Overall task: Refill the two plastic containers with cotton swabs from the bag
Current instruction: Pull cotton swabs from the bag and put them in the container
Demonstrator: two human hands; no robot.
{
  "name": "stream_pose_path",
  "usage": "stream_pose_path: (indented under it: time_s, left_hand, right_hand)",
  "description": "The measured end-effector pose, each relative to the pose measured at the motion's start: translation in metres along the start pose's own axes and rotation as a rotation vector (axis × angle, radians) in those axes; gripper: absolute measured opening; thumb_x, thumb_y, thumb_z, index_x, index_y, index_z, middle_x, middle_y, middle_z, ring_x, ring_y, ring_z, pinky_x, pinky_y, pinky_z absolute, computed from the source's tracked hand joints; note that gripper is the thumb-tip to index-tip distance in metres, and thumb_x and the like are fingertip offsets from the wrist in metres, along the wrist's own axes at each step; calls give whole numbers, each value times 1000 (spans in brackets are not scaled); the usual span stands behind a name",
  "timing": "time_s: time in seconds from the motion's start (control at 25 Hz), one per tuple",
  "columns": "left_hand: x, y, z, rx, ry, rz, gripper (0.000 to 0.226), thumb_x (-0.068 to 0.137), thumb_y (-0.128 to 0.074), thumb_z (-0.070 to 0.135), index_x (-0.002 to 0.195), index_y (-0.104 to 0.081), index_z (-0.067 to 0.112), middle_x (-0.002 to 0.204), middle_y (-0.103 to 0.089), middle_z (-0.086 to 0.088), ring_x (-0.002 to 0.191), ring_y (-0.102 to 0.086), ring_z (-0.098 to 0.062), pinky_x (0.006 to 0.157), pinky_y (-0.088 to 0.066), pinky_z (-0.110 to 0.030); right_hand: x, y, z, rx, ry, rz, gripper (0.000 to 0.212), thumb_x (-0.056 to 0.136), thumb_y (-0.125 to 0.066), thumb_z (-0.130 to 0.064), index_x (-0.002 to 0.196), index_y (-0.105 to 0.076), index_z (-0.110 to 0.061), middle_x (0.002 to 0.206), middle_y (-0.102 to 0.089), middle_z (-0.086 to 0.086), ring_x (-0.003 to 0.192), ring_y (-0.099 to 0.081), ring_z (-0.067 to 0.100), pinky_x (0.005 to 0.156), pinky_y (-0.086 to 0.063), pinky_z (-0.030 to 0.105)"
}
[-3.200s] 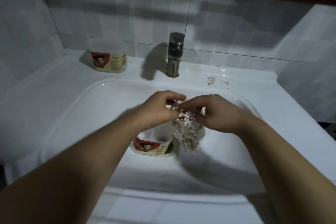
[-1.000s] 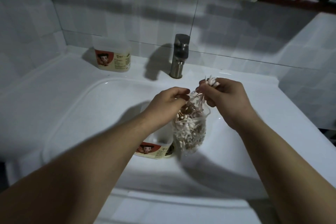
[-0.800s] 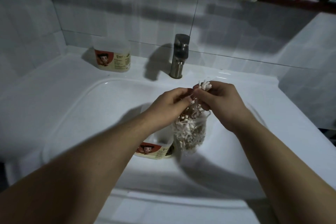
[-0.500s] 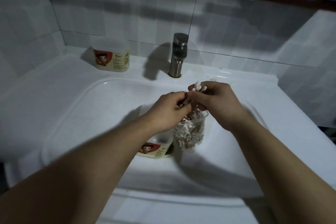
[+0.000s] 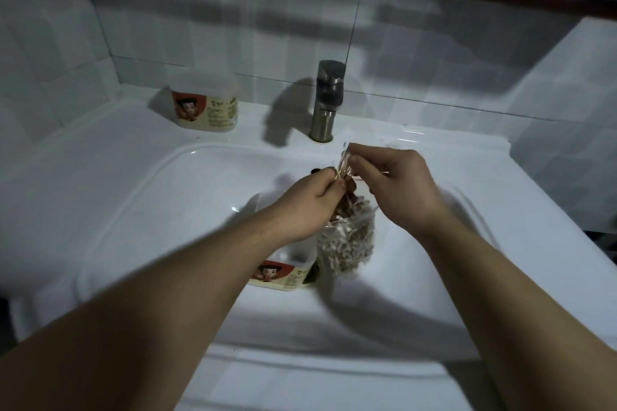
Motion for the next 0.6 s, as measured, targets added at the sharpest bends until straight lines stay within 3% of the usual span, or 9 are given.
stream_pose_path:
  time_s: [0.12, 0.2, 0.28, 0.36, 0.48, 0.6]
  left_hand:
    - [-2, 2, 2, -34, 11, 13, 29, 110, -38, 24, 88, -56, 27, 75, -60, 13, 62, -55, 8, 62, -41, -15]
    - [-1, 3, 0, -91, 37, 25, 25, 110, -37, 23, 96, -56, 23, 80, -62, 9, 70, -57, 2, 67, -45, -20]
    - [0, 3, -2, -137, 57, 24, 22, 110, -36, 21, 105, -57, 22, 86, -65, 6, 78, -60, -5, 73, -49, -25]
    - [0, 2, -3, -130, 62, -7, 23, 110, -36, 20, 101, -57, 25, 81, -62, 8, 71, -57, -3, 69, -46, -25]
    - [-2, -3, 0, -112, 43, -59, 26, 109, -36, 16, 94, -56, 23, 75, -58, 8, 62, -52, -2, 64, -44, -24]
    - [-3, -2, 1, -105, 56, -61, 27, 110, -35, 16, 92, -54, 19, 74, -57, 5, 56, -52, 3, 56, -44, -17]
  right_hand:
    - [-6, -13, -7, -95, 65, -110, 24, 103, -57, -20, 116, -75, -29, 86, -76, -8, 85, -70, 6, 83, -54, 26]
    - [-7, -13, -10, -93, 71, -106, 34, 104, -55, -17, 131, -67, -35, 95, -77, -2, 91, -70, 8, 83, -52, 17]
    - [-7, -13, -12, -82, 73, -111, 48, 105, -52, -13, 141, -53, -43, 107, -75, -9, 98, -67, -3, 83, -44, 4]
    - [-7, -14, -12, -66, 63, -123, 51, 106, -49, -13, 147, -46, -43, 118, -70, -15, 105, -61, -14, 87, -40, 1]
    - [-6, -12, -11, -104, 63, -116, 42, 105, -50, -19, 143, -55, -37, 113, -70, -17, 97, -65, -7, 89, -45, 9]
    - [-5, -12, -9, -123, 61, -110, 30, 104, -52, -21, 127, -69, -30, 107, -73, -17, 95, -68, -3, 86, -52, 19]
Point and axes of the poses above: each hand's wrist, its own x-axis towards the middle knuckle, its own y-axis out of the back of the hand, z = x × y, the point moved 9 cm from there along x, towards the middle knuckle
